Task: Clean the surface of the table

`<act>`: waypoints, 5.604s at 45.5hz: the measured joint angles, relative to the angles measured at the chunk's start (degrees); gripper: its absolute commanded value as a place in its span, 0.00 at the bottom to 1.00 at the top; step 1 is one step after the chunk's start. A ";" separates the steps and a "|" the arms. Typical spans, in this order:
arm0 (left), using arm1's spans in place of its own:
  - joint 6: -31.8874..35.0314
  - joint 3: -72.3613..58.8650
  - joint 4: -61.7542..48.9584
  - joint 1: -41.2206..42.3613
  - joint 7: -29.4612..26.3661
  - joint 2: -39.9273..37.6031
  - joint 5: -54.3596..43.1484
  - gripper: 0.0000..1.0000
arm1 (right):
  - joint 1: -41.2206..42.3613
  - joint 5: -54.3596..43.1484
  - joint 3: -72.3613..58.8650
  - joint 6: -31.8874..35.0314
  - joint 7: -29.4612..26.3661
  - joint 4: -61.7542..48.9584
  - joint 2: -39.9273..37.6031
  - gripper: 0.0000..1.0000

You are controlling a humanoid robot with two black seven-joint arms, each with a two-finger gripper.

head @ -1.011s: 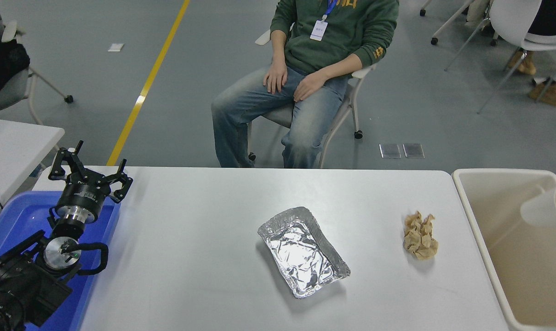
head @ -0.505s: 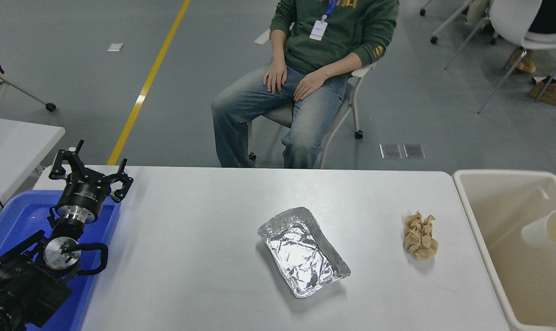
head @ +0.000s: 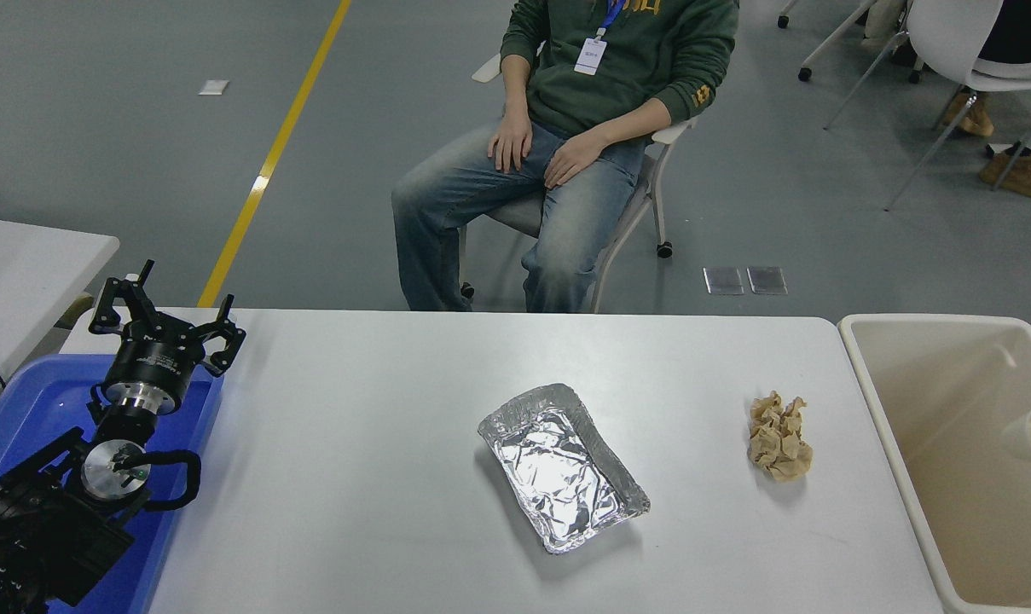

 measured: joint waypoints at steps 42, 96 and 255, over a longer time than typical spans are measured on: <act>0.01 0.00 0.00 0.00 0.00 0.00 -0.03 1.00 | 0.34 11.01 -7.43 0.03 -0.30 -5.76 4.05 1.00; 0.01 0.01 0.00 0.00 0.01 0.00 0.02 1.00 | 5.79 43.33 10.24 1.64 0.03 1.45 4.16 1.00; 0.01 0.01 0.00 0.00 0.00 0.00 0.01 1.00 | -4.41 38.58 30.47 -5.82 13.47 52.38 9.20 1.00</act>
